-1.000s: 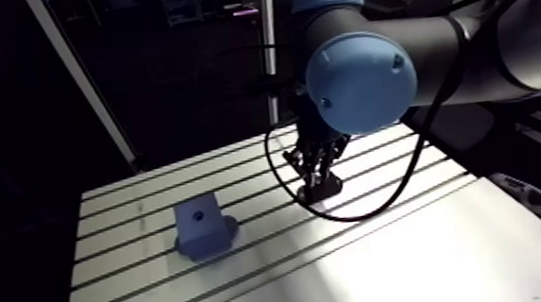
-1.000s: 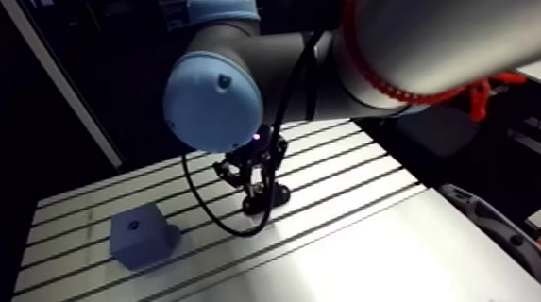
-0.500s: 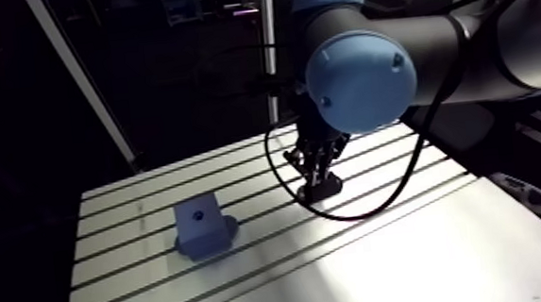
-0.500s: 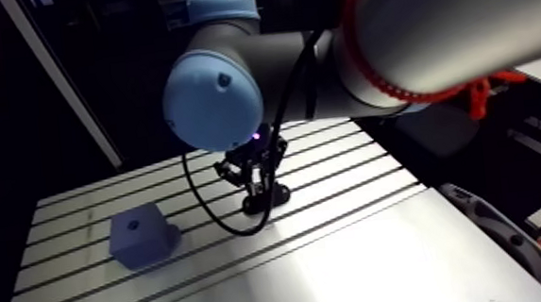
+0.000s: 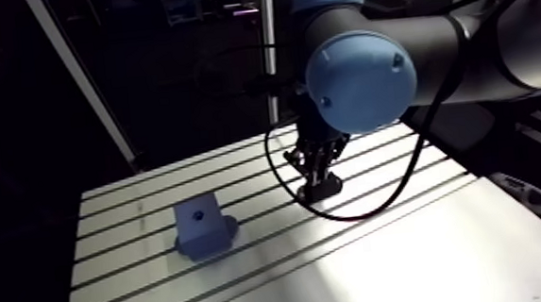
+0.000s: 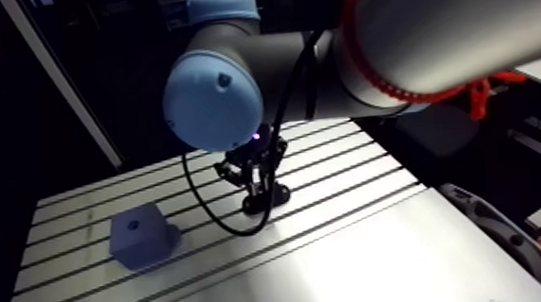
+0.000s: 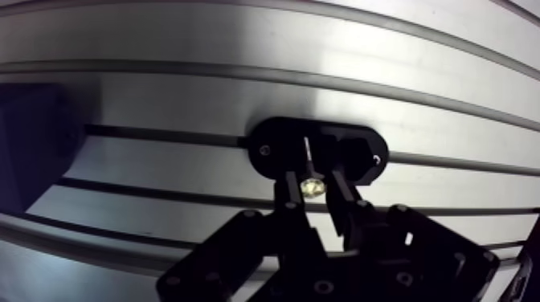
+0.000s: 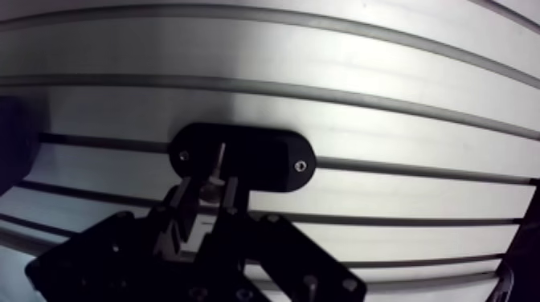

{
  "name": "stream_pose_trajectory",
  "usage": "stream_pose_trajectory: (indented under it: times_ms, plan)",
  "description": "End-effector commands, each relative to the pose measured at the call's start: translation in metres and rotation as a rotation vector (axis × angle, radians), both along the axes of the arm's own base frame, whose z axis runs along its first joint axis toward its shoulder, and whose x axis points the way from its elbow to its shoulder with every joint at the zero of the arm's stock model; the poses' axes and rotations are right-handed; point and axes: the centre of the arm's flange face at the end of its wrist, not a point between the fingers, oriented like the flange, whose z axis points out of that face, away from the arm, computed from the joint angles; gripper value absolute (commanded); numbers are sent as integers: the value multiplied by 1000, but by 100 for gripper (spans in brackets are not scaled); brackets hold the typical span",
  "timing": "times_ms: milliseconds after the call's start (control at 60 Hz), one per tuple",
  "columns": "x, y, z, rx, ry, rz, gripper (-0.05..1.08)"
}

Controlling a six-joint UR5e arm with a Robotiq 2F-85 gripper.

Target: Pick up the M10 bolt and insert it into the hex recess until seated.

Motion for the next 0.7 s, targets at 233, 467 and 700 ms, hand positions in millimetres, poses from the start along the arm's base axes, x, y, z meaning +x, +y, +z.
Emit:
stream_pose_trajectory:
  times_ms: [233,467,700]
  plan:
    - [1,0,-1,0,-3,0,67]
    - [1,0,0,1,0,-2,67]
    - [1,0,1,1,-1,-2,68]
